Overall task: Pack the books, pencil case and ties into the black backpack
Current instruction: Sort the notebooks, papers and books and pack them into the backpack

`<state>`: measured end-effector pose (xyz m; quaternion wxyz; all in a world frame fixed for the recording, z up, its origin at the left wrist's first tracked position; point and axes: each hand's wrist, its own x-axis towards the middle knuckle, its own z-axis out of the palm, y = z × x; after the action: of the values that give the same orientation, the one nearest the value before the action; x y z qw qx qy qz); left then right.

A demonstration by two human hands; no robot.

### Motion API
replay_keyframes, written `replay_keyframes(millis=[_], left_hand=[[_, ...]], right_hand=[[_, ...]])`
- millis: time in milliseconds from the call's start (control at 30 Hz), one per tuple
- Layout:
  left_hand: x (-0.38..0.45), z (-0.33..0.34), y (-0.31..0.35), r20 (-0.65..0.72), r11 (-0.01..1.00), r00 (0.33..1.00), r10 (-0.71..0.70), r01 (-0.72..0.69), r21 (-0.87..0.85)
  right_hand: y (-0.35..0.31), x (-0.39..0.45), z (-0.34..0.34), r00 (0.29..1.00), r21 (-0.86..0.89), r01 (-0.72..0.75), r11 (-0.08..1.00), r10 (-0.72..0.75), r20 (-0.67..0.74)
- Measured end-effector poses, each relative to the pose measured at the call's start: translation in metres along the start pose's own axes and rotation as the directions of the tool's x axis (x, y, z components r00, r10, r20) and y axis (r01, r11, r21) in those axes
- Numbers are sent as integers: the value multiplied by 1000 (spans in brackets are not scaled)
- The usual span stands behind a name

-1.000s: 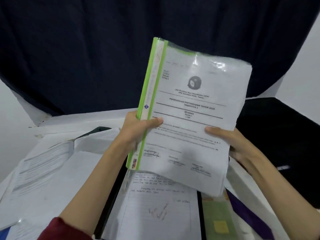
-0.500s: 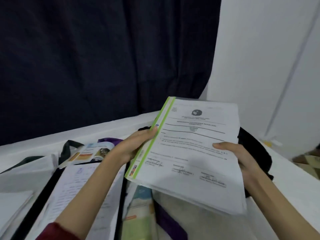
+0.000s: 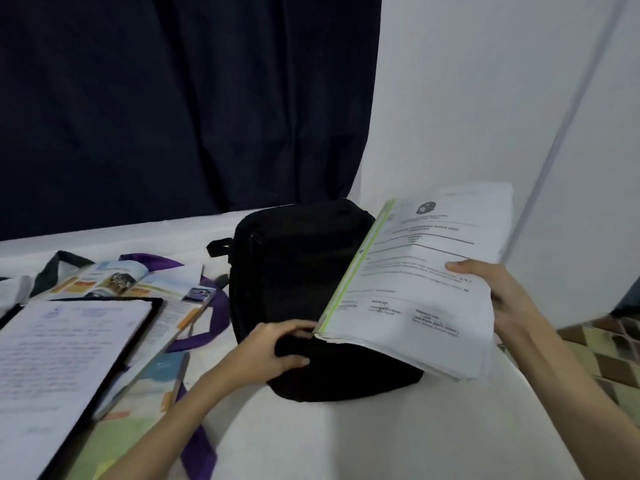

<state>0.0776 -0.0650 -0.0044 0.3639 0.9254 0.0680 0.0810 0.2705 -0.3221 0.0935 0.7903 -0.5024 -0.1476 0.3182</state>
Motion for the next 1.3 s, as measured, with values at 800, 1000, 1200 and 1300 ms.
replay_keyframes(millis=[800,1000,1200,1300], left_hand=[[74,-151,63,-204,342,644,-738,94,-935],[85,-160,91,-468,689,645,-604,126,-714],[84,-151,113,-601,969,764,-236,143,-200],[78,-142,120,-593,993,798,-107,118,-20]], right_hand=[[10,38,-12,1000,189,3,982,-6,10],[68,71,32,979,314,121,942,-60,-196],[119,74,72,950,364,-83,928,184,-252],[125,70,77,930,355,-270,895,337,-144]])
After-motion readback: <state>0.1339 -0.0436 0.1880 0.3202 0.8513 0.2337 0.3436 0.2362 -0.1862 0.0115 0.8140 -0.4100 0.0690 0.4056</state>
